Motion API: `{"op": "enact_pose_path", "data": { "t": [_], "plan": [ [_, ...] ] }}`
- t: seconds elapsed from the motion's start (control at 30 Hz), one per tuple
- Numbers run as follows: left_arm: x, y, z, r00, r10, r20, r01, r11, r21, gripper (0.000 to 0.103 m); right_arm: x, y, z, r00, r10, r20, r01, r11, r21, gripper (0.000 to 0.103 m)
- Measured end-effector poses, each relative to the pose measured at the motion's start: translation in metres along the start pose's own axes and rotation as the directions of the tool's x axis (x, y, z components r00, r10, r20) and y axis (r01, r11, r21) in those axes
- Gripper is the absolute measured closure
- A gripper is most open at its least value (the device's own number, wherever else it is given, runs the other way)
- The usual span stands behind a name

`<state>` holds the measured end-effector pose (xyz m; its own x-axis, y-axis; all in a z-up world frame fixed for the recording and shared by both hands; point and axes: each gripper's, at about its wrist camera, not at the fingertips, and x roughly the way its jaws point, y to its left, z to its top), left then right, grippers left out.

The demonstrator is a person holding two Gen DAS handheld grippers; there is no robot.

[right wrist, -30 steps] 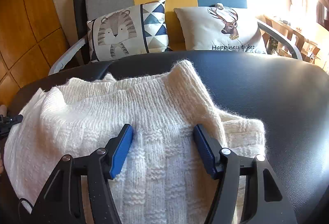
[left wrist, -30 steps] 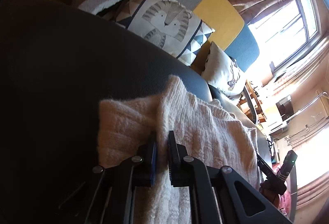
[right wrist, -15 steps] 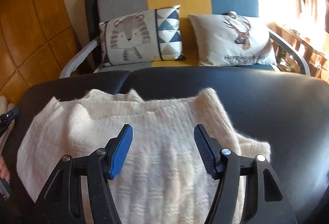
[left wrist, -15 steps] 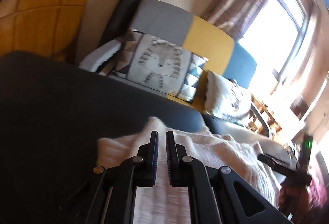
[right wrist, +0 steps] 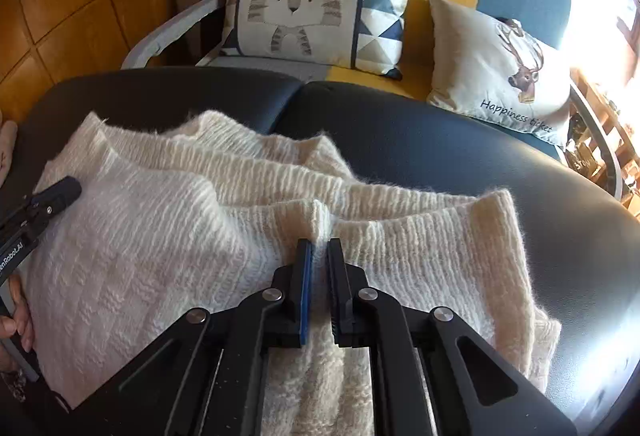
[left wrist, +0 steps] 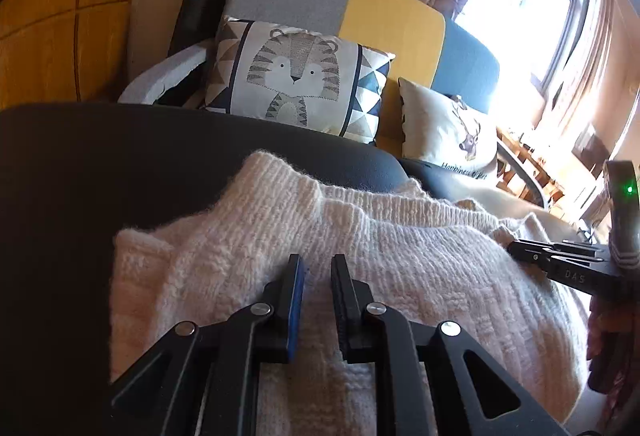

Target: Fold clothes

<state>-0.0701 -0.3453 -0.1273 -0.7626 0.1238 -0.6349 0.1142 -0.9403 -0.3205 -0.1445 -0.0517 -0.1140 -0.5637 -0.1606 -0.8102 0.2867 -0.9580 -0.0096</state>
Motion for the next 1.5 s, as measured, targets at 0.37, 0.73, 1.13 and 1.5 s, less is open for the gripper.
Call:
{"op": "enact_pose_path", "data": {
  "t": [0.37, 0.73, 1.13, 1.5],
  "plan": [
    [0.006, 0.015, -0.001, 0.996, -0.086, -0.003, 0.086, 0.992, -0.09, 0.088, 0.016, -0.032, -0.005, 0.99, 0.087, 0.115, -0.105, 0.98, 0.168, 0.073],
    [0.003, 0.018, -0.001, 0.992, -0.128, 0.002, 0.128, 0.985, -0.117, 0.088, -0.01, -0.095, -0.034, 0.987, -0.066, 0.149, 0.005, 0.926, 0.377, 0.064],
    [-0.013, -0.044, 0.016, 0.996, -0.078, -0.05, 0.084, 0.988, 0.131, 0.088, -0.006, -0.115, -0.044, 0.985, -0.085, 0.149, 0.007, 0.887, 0.462, 0.075],
    [0.016, -0.066, 0.031, 0.981, 0.003, -0.192, 0.02, 0.993, 0.118, 0.086, -0.005, -0.117, -0.045, 0.984, -0.071, 0.165, -0.017, 0.879, 0.476, 0.075]
  ]
}}
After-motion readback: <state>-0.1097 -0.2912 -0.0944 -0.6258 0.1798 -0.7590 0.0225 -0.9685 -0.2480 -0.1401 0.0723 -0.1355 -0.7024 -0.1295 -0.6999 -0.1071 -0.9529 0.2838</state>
